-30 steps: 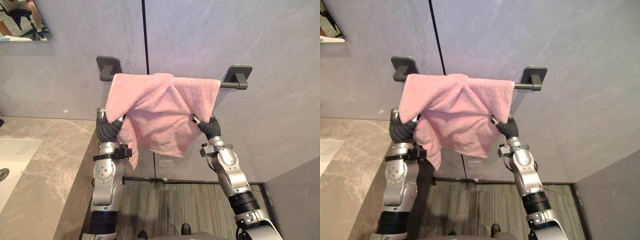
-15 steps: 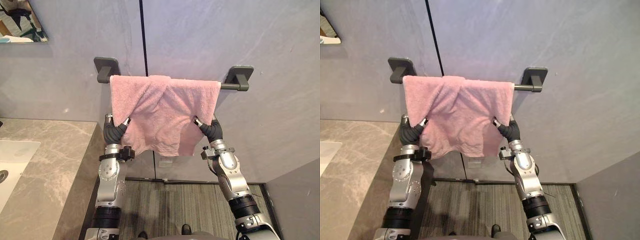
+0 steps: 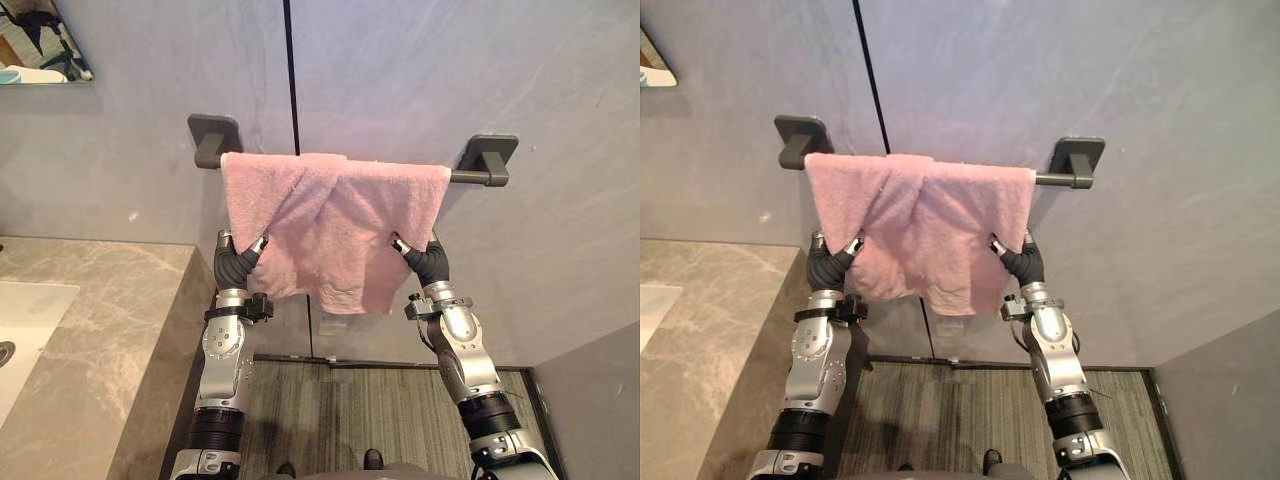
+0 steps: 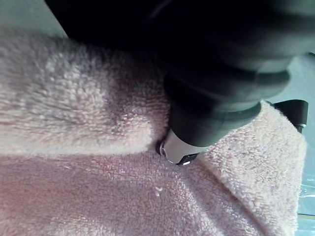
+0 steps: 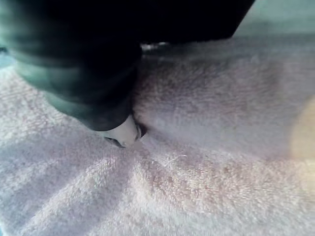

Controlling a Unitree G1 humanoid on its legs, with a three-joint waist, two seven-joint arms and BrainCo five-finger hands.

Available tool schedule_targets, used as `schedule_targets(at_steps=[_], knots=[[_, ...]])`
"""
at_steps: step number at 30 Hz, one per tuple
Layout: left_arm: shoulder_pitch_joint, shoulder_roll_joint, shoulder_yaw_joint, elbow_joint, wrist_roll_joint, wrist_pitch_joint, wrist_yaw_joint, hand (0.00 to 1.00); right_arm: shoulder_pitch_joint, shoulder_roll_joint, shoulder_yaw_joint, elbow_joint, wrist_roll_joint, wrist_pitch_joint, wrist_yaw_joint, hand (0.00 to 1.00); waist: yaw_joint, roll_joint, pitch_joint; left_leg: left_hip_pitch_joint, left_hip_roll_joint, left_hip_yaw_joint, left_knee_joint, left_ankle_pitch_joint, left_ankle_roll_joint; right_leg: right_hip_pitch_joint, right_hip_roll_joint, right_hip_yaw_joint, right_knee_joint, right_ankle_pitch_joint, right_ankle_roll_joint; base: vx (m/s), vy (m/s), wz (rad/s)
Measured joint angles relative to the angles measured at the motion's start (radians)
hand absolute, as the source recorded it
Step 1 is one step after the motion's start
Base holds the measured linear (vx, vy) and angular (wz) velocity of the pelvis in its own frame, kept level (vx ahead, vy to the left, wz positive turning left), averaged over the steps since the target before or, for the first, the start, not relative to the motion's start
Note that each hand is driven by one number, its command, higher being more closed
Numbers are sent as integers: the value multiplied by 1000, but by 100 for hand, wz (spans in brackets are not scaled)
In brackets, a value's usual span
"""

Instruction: Organize washtable

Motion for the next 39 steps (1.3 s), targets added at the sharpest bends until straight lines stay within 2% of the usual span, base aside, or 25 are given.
schedule_targets(at_steps=[4,8,11,22,25,30,34,39], knots=[[28,0,4,14,-27,5,2,0,24,13,-19,1,0,5,-6,0,2,-1,0,0,0,0,0,0,0,0,0,0,0,0,0,0,0,0],[121,-3,10,72,-71,50,12,0,76,18,-16,25,-3,30,-17,0,5,-9,1,-2,1,1,-1,0,0,-2,0,1,-1,0,0,0,0,0],[152,-3,12,70,-80,56,21,0,121,21,-8,50,-7,55,-17,0,8,-10,1,-3,1,1,-2,0,0,-2,-1,1,-4,0,0,0,0,0],[197,-13,15,-50,-79,57,24,0,180,39,18,-5,-46,57,-18,0,4,-12,1,-5,2,9,-2,-2,0,-3,1,6,-11,3,-2,-5,-1,-2],[222,-39,67,-147,-77,56,31,0,210,44,-34,-65,-48,56,-20,0,5,-13,1,-4,0,9,-2,-3,0,-1,0,5,-12,3,-2,0,0,0],[243,-44,189,-299,-67,45,48,0,261,56,-191,-188,-79,56,-47,0,4,-12,1,6,0,9,-2,-3,0,9,-1,4,-12,3,-2,0,0,0],[265,-45,286,-450,-36,9,88,0,285,52,-340,-334,-147,51,-100,0,0,-9,2,18,1,13,-1,-7,1,20,1,8,-14,4,-1,-30,-6,-4],[264,-44,326,-600,-30,-24,116,0,282,29,-383,-477,-168,42,-128,0,-9,-4,2,17,1,26,0,-7,1,22,2,16,-32,20,0,-40,-10,-7]])
